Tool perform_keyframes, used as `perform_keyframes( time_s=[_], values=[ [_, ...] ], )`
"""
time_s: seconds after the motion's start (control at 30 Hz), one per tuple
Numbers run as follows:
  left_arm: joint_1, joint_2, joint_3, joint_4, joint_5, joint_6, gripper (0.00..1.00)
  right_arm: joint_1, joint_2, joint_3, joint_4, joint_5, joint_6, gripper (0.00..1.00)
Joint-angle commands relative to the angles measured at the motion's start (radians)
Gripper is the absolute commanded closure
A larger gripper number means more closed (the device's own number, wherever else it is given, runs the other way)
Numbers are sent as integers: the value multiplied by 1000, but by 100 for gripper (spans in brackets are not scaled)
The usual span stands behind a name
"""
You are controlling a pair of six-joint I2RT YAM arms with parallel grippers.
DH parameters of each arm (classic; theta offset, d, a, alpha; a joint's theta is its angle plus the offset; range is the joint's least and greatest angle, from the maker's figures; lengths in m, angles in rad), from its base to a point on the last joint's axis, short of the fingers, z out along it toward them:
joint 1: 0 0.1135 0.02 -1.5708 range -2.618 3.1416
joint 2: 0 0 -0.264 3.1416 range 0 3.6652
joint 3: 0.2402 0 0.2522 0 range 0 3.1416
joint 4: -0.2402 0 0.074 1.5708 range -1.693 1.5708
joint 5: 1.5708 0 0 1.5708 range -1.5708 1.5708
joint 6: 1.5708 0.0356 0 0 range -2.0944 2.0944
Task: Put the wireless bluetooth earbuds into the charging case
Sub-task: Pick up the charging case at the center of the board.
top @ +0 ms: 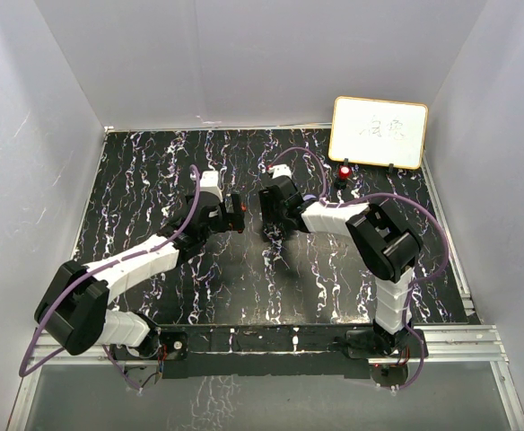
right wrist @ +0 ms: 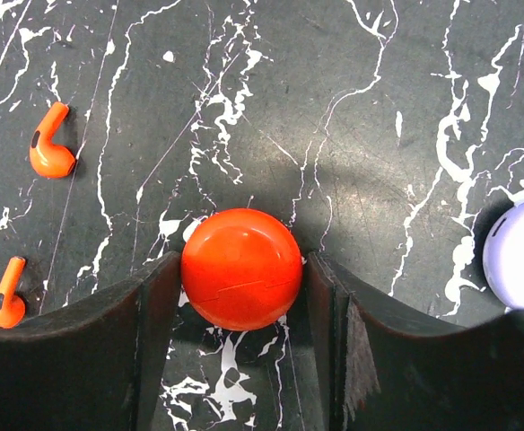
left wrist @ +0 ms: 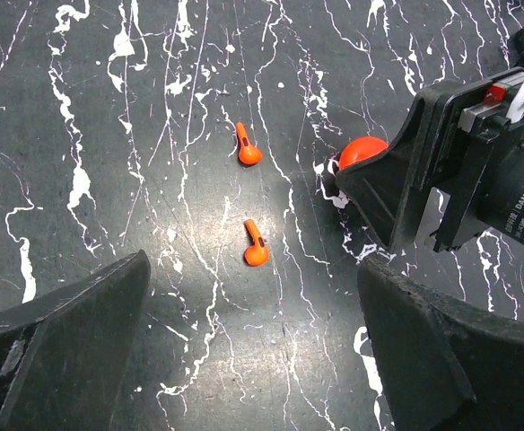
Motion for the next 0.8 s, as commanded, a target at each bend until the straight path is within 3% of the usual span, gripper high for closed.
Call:
perform_keyframes(
  time_s=[0.0, 0.3, 0.5, 0.77],
  values=[
    [11, -44, -9, -11, 5, -3, 1, 12, 18, 36, -20, 41, -24, 47],
    [29, -47, -6, -9, 49, 7, 2, 14, -11, 46, -39, 27, -42, 66],
    [39, -64, 3, 19, 140, 99, 3, -16, -131, 14, -7, -157, -104, 72],
    [106, -58, 33, 28, 402, 90, 8, -70, -282, -123, 125, -406, -209, 75]
  ],
)
